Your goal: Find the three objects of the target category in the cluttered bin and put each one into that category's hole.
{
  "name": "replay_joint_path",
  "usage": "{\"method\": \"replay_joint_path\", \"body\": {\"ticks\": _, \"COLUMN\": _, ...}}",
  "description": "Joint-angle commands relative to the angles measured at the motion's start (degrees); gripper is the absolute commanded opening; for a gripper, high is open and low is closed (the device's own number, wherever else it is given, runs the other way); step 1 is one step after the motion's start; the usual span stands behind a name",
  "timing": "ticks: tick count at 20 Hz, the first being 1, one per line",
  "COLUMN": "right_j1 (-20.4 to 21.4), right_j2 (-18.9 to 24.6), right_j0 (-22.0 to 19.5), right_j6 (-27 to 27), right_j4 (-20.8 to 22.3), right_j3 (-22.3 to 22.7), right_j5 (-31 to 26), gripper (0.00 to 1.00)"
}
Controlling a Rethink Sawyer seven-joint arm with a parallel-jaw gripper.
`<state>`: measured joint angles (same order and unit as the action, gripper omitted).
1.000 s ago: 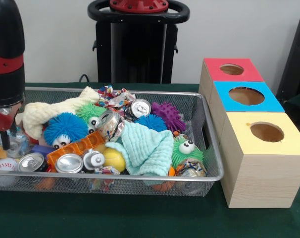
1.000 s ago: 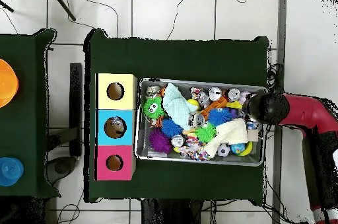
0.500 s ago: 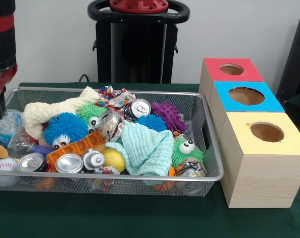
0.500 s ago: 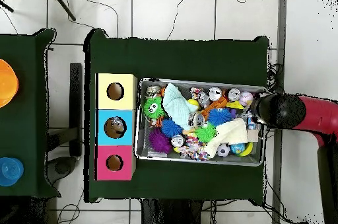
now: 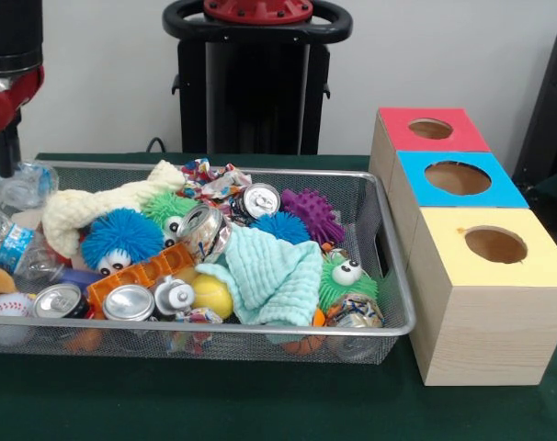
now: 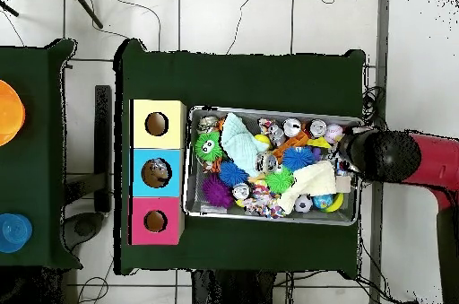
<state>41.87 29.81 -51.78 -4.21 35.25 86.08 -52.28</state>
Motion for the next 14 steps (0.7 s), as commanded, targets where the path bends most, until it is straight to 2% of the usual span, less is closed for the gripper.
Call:
{"method": "replay_joint_path", "body": {"ticks": 1, "right_j1": 0.91, "right_j2": -3.99, "right_j0": 3.62, "right_j6": -16.38, "right_j4": -3.56, "right_j3": 9.09, "right_j5": -1.26, "gripper": 0.00}}
{"method": "replay_joint_path", "body": {"ticks": 5, "right_j1": 0.67, "right_j2": -5.48, "right_j0": 5.57, "right_j6": -19.11, "right_j4": -6.48, "right_j3": 9.04, "right_j5": -1.20, "gripper": 0.00}}
{"method": "replay_joint_path", "body": {"ticks": 14, "right_j1": 7.79, "right_j2": -9.92, "right_j0": 11.37, "right_j6": -24.22, "right_j4": -13.68, "right_j3": 14.37, "right_j5": -0.74, "gripper": 0.00}}
